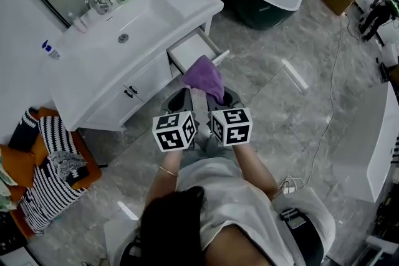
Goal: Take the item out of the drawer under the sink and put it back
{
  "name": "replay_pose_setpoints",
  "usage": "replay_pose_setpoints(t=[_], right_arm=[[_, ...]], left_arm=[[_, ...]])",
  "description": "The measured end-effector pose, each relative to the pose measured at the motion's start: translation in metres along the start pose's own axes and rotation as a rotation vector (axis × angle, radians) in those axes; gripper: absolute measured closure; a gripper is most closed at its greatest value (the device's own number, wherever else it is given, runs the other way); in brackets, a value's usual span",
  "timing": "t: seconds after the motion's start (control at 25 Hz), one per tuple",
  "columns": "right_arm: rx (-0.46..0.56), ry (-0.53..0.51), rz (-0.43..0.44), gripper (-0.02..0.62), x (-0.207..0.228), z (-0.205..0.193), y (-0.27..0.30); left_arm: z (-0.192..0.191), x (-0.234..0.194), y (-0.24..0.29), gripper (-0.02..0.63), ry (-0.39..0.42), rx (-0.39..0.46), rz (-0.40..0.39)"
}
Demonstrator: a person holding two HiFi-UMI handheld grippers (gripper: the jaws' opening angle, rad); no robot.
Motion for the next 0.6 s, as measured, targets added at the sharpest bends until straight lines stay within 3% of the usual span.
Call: replay_pose_setpoints(t=[0.44, 0.6], right_arm=[[-0.018, -0.024, 0.013, 0.546, 0.015, 0.002, 0.031], [-0.023, -0.019, 0.02, 0.546, 0.029, 0.008, 0.047]], left_arm=[[0.006, -0.014, 0.026, 0.603, 0.005, 0.014, 0.047], [0.006, -0.017, 0.043, 0.603, 0.067, 0.002, 0.09]])
Point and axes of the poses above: the fingertips, and each gripper's own axes: y forward along the fingers, x to its right, z out of its top, the point moved 6 cm from there along -y, backward along the fingers, and after that the axes turned 7 degrees about z, right-handed, at the moved point
